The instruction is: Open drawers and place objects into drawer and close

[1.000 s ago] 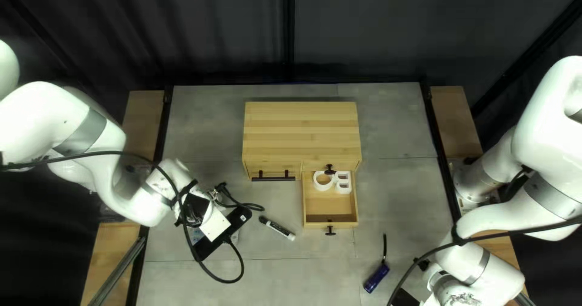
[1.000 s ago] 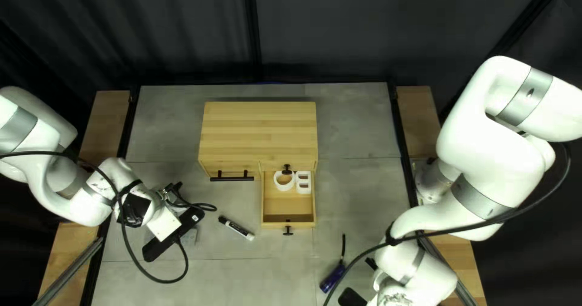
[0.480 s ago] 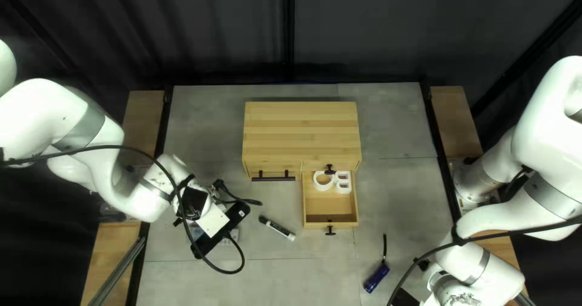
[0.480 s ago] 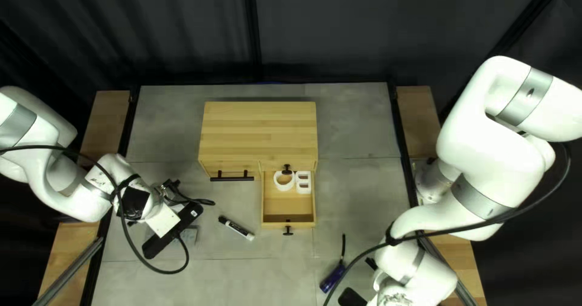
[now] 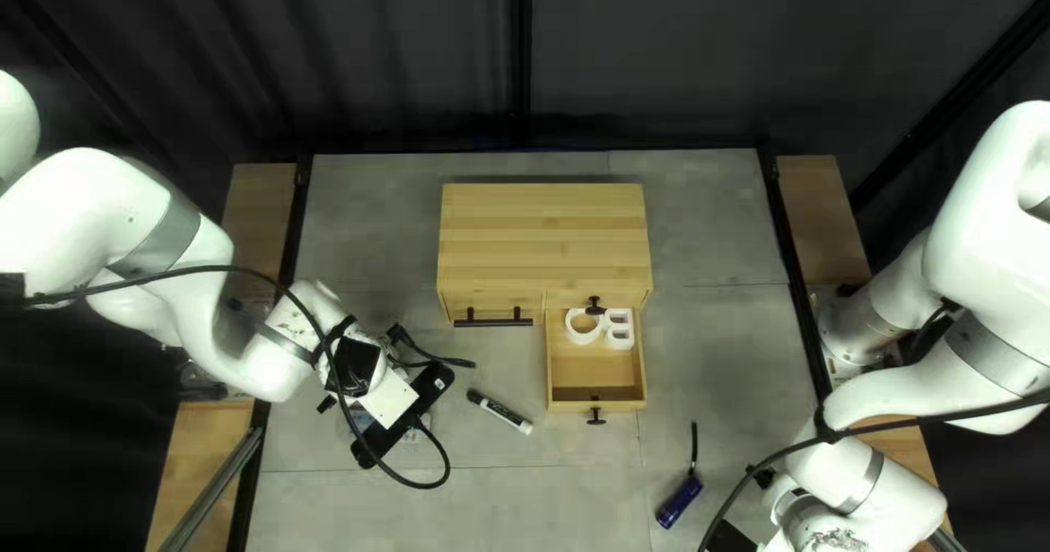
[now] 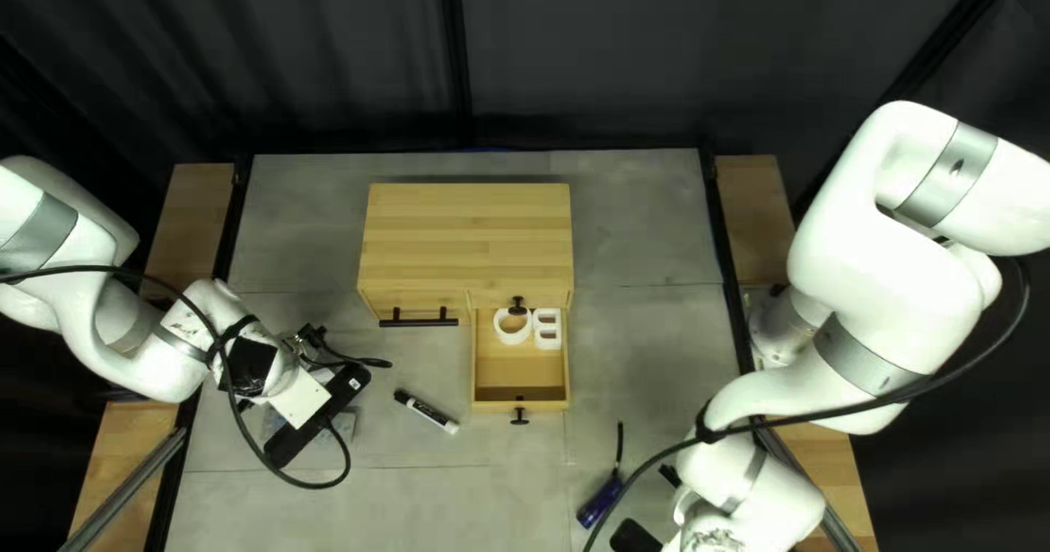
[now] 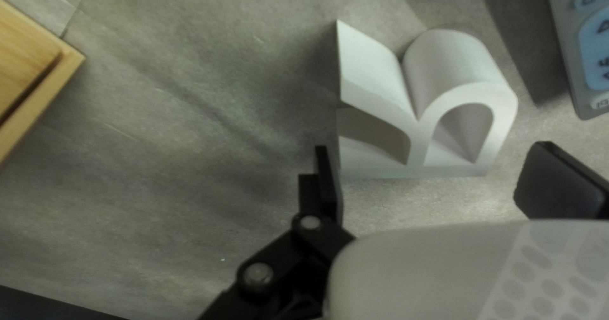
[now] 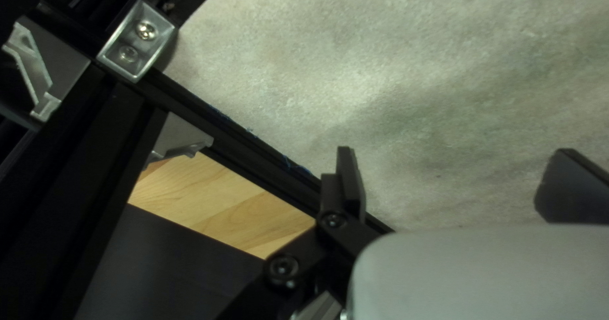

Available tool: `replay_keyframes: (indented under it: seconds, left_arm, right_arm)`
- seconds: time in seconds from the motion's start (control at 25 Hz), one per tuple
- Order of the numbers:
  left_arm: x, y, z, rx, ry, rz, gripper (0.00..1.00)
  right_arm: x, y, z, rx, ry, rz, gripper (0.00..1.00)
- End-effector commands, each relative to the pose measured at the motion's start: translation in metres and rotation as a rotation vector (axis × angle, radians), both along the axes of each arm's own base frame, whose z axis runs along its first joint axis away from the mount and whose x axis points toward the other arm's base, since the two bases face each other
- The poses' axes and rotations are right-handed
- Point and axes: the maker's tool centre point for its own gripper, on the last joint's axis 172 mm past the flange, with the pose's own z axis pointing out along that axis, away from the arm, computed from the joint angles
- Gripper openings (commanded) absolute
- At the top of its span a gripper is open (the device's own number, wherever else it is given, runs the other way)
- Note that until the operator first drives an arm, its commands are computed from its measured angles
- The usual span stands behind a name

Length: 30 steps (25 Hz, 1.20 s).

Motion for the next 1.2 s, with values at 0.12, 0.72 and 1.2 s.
replay_keyframes:
  seconds: [0.12, 0.72, 1.2]
  left_arm:
    - [0.006, -0.001, 0.010, 0.013, -0.008, -0.003, 0.00]
    - [0.045, -0.055, 0.113, 0.050, -0.098, -0.003, 0.00]
    - [0.178, -0.111, 0.176, 0.069, -0.236, 0.033, 0.00]
  right_arm:
    - [0.000, 0.000, 0.000, 0.000, 0.000, 0.000, 1.00]
    - [0.000, 0.000, 0.000, 0.000, 0.000, 0.000, 1.00]
    - [0.000, 0.000, 0.000, 0.000, 0.000, 0.000, 1.00]
